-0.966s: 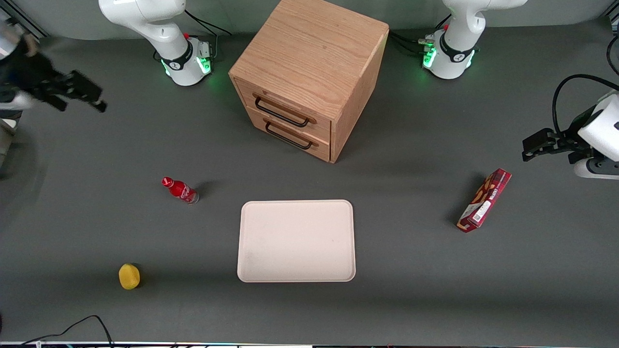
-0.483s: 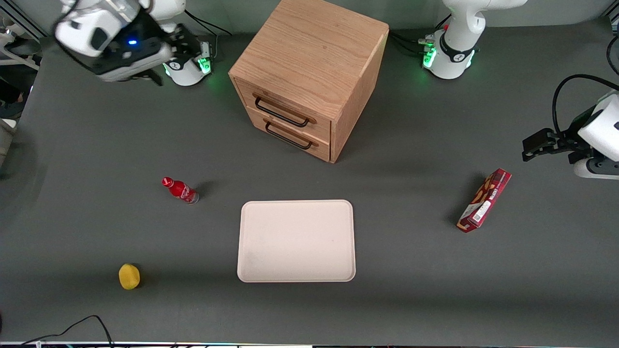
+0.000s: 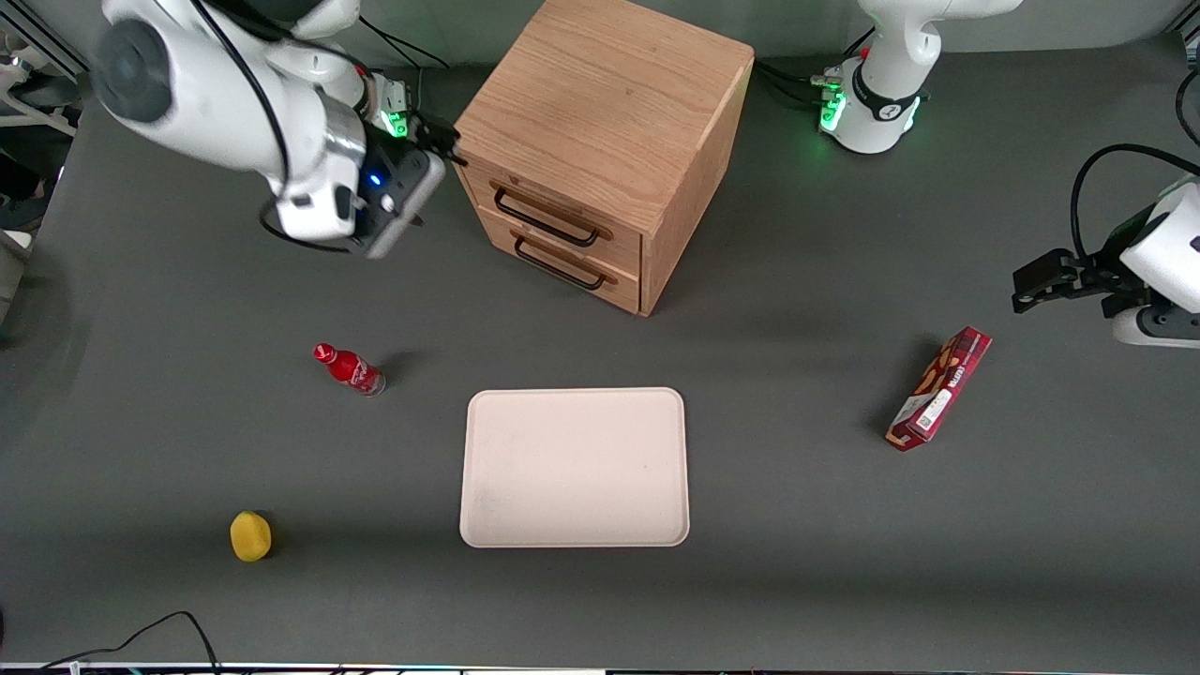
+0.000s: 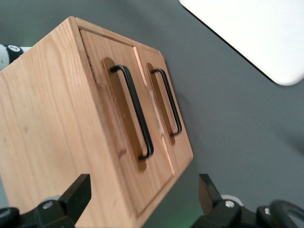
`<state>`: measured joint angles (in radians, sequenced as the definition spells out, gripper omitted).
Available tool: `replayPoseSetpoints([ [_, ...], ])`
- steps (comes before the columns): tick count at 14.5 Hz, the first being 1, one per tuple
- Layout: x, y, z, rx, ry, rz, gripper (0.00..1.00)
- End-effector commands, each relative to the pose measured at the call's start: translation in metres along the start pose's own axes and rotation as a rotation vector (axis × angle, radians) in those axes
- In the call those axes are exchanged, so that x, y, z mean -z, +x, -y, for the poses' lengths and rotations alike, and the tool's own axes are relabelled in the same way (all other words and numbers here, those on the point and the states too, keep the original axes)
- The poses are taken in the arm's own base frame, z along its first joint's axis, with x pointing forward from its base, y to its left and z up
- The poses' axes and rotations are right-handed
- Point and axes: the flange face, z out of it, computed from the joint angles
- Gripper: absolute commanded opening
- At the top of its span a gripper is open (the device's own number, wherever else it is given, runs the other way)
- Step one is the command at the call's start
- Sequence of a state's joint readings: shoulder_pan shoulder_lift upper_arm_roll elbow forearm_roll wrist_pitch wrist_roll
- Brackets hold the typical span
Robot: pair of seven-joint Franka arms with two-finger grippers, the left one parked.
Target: Open upper drawer
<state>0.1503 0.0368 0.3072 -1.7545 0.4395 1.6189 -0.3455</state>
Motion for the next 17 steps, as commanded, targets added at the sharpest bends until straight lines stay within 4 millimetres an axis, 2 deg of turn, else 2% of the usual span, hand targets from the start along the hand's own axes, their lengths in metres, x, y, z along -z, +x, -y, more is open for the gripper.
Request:
replayPoseSetpoints([
  [1,-0.048,0.001,0.006,0.050,0.014,-0.020,1.00],
  [5,-0.086,0.010,0.001,0.034,0.007,-0.039,1.00],
  [6,-0.099,0.012,0.005,0.037,0.008,-0.047,1.00],
  [9,-0.127,0.012,0.004,0.027,-0.004,-0.072,1.00],
  [12,-0.146,0.014,0.005,0.031,-0.009,-0.078,1.00],
  [17,-0.163,0.022,-0.005,0.019,-0.010,-0.103,1.00],
])
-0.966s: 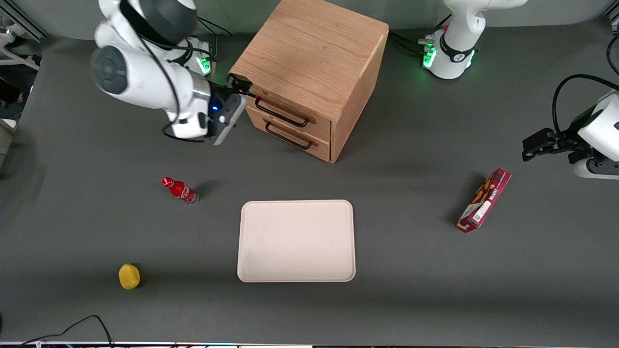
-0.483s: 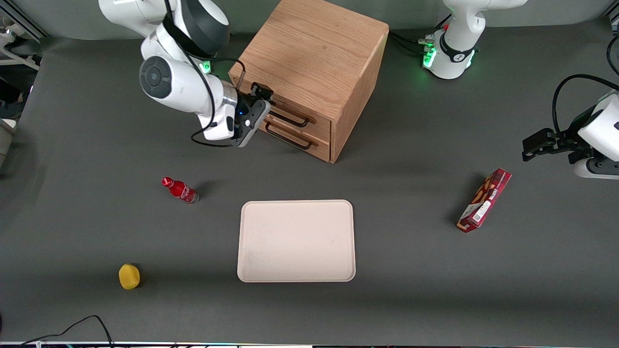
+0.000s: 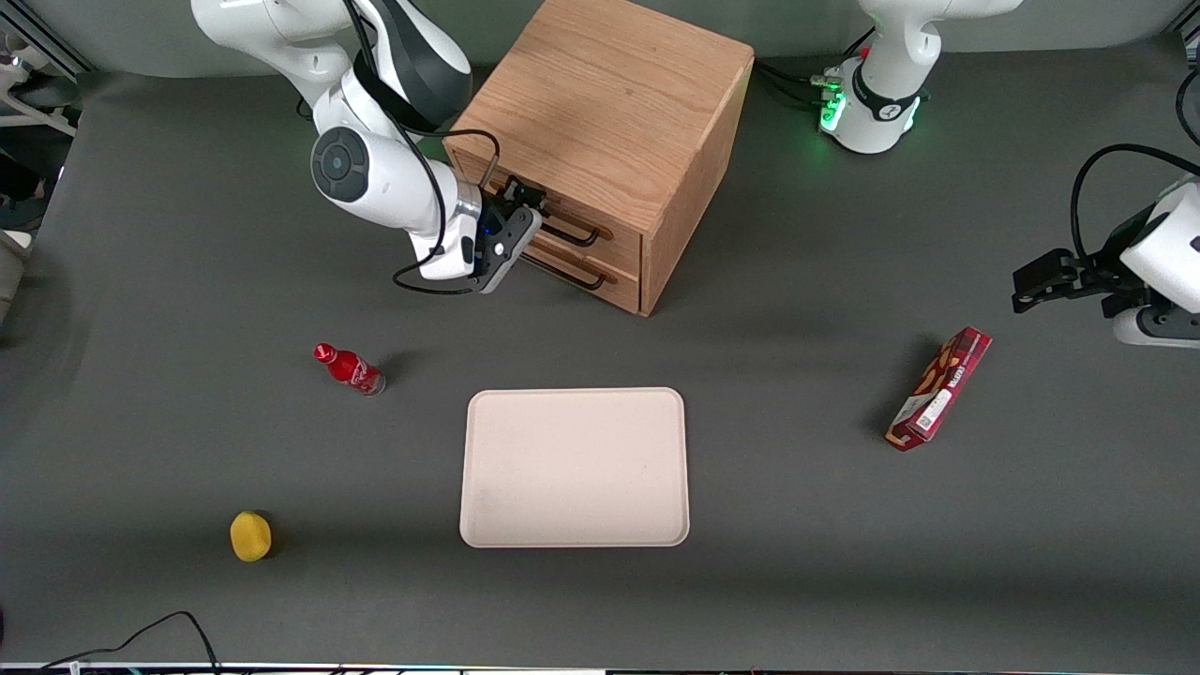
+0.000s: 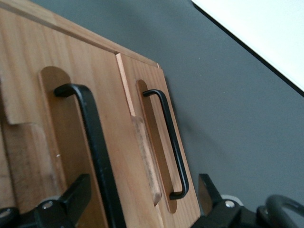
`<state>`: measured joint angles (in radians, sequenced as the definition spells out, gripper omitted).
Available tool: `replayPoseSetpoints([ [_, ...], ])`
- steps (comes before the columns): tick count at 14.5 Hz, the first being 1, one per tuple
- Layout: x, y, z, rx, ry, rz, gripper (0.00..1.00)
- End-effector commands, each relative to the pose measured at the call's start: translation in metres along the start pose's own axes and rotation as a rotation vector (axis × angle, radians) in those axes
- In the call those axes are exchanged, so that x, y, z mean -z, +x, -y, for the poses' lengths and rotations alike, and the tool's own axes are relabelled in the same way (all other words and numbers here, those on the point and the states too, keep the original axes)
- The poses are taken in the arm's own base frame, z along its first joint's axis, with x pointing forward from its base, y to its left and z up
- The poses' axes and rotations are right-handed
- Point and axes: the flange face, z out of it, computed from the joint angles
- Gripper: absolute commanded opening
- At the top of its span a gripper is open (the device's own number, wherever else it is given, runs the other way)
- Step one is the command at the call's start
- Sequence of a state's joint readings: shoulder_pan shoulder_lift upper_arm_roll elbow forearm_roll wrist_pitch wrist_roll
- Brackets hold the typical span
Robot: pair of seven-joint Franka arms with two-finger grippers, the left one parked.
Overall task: Open upper drawer
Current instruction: 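Pull the upper drawer handle outward with the right gripper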
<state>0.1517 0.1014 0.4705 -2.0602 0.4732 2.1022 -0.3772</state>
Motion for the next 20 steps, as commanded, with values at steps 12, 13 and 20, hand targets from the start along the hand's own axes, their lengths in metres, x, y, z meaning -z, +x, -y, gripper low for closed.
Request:
replayPoseSetpoints([
  [12,-0.001,0.047,-0.103,-0.052,-0.030,-0.065,1.00],
  [13,0.002,0.050,-0.115,-0.059,-0.033,-0.056,1.00],
  [20,0.031,0.071,-0.174,-0.087,-0.059,-0.028,1.00],
])
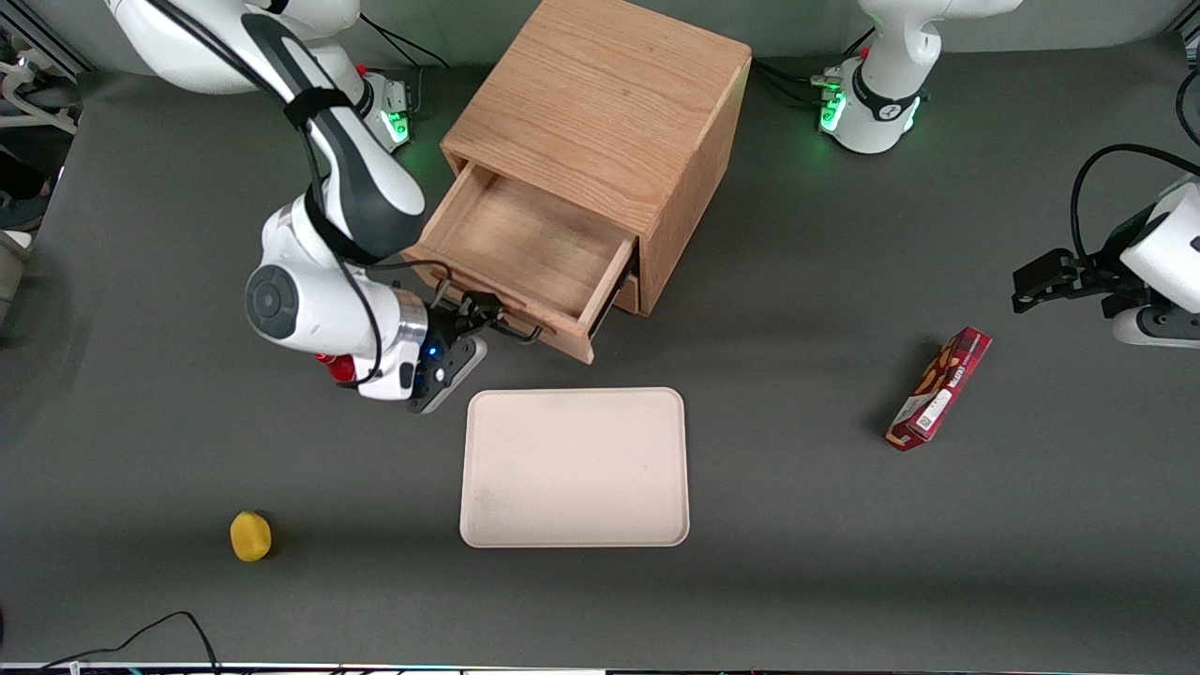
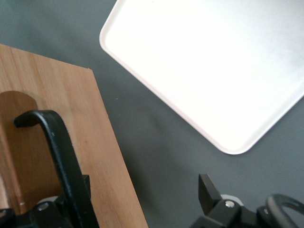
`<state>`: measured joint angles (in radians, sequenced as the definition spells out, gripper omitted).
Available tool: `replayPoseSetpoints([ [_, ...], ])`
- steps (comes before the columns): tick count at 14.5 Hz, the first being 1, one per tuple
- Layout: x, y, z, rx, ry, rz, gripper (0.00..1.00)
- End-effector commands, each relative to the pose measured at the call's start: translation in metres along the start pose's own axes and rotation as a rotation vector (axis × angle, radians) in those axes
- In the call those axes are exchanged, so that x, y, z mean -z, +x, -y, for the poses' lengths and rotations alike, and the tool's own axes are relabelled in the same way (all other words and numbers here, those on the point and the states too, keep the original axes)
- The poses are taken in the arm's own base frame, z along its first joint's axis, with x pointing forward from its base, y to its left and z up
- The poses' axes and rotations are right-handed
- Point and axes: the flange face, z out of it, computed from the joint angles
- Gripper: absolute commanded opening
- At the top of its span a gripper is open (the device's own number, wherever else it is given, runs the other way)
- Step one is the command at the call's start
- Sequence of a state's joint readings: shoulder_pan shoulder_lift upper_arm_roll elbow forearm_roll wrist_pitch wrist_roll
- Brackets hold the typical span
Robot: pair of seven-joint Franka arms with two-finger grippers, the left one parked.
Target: Open upper drawer
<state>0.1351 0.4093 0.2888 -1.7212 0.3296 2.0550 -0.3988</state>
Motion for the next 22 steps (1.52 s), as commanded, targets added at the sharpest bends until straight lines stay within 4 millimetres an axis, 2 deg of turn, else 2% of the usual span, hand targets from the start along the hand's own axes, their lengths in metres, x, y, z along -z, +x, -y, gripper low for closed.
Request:
replayPoseSetpoints([
  [1,0.002,0.018,-0.026,0.011,-0.025,0.022,1.00],
  [4,0.022,0.025,-0.049,0.034,-0.038,0.042,1.00],
  [5,0.029,0.028,-0.050,0.032,-0.025,0.048,1.00],
  [7,0.041,0.031,-0.038,0.029,-0.016,0.064,1.00],
  [9,0.063,0.034,-0.025,0.014,-0.027,0.054,1.00],
  [12,0.120,0.031,0.007,0.000,-0.049,0.028,1.00],
  [14,0.161,0.017,0.036,-0.053,-0.074,0.004,1.00],
  [17,0.224,-0.007,0.077,-0.288,-0.153,-0.065,1.00],
  [19,0.254,-0.022,0.092,-0.453,-0.206,-0.121,1.00],
  [22,0.294,-0.056,0.105,-0.808,-0.395,-0.204,1.00],
])
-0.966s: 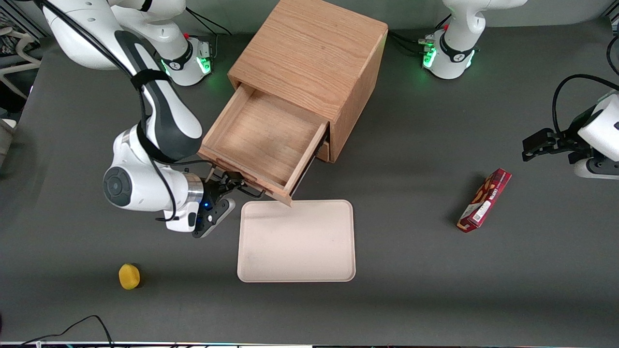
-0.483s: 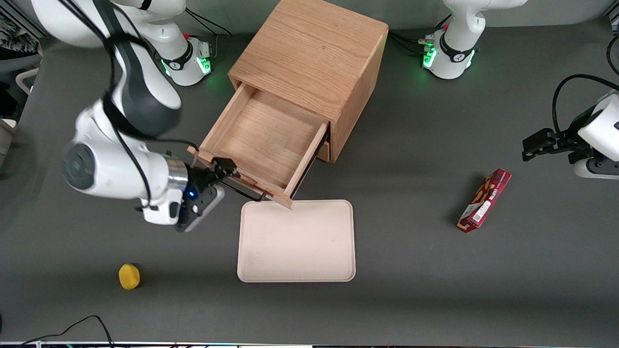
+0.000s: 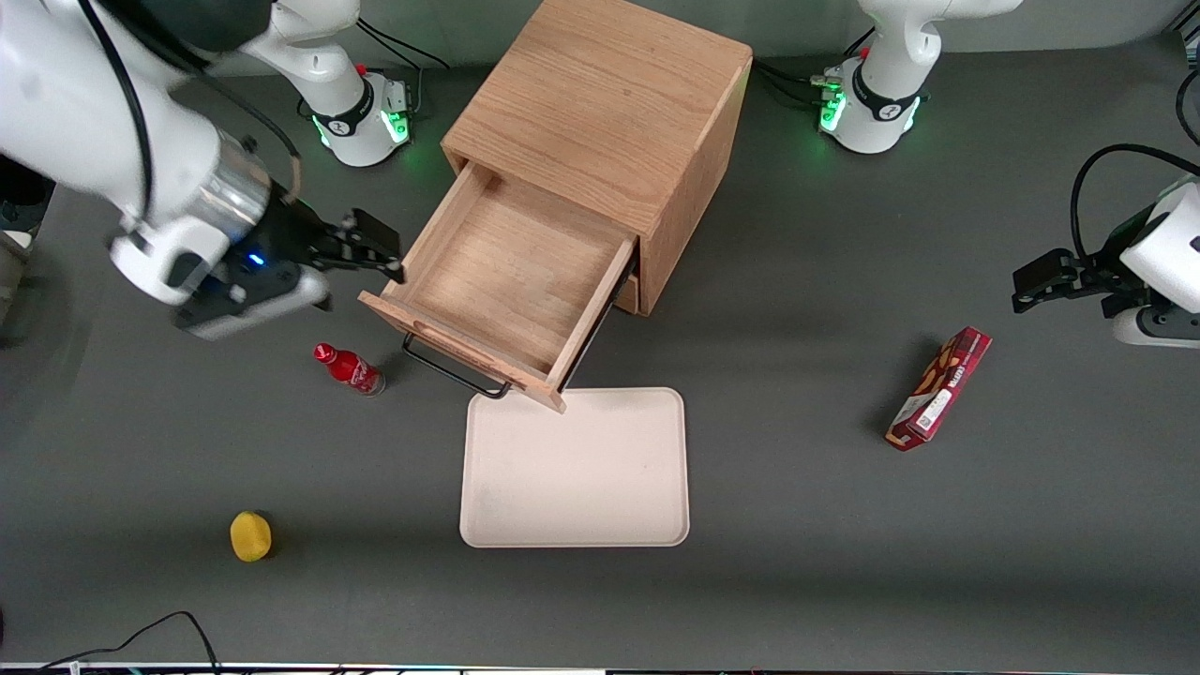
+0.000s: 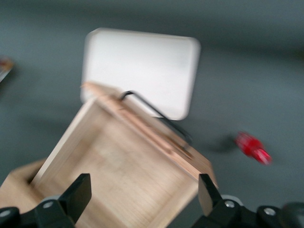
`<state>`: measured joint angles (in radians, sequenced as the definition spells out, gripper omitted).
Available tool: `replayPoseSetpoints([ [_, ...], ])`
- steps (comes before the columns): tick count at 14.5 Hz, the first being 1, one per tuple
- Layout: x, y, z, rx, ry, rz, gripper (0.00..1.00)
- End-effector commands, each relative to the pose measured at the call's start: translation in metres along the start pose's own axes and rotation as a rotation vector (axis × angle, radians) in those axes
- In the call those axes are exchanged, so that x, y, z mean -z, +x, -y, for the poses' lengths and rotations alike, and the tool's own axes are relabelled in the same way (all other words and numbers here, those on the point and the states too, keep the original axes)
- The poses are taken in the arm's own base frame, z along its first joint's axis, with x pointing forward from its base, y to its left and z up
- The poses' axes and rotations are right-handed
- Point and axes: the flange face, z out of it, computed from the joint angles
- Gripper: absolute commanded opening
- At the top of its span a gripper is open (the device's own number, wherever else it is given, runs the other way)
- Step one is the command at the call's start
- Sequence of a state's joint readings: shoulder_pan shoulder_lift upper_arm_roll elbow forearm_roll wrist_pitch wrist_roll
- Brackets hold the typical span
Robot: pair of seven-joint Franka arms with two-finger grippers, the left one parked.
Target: Open upper drawer
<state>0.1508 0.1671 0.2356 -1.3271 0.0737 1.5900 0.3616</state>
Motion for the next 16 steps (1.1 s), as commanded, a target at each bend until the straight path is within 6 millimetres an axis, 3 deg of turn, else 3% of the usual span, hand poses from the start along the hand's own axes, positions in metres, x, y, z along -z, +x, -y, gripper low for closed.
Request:
replayPoseSetpoints([
  [1,0.029,-0.025,-0.018,-0.308,-0.141,-0.049,1.00],
  [3,0.035,-0.044,-0.044,-0.332,-0.198,0.024,1.00],
  [6,0.037,-0.058,-0.121,-0.252,-0.193,0.058,1.00],
  [8,0.032,-0.068,-0.156,-0.224,-0.158,0.054,1.00],
  [12,0.008,-0.095,-0.180,-0.120,-0.138,0.016,1.00],
  [16,0.018,-0.089,-0.194,-0.123,-0.134,0.005,1.00],
])
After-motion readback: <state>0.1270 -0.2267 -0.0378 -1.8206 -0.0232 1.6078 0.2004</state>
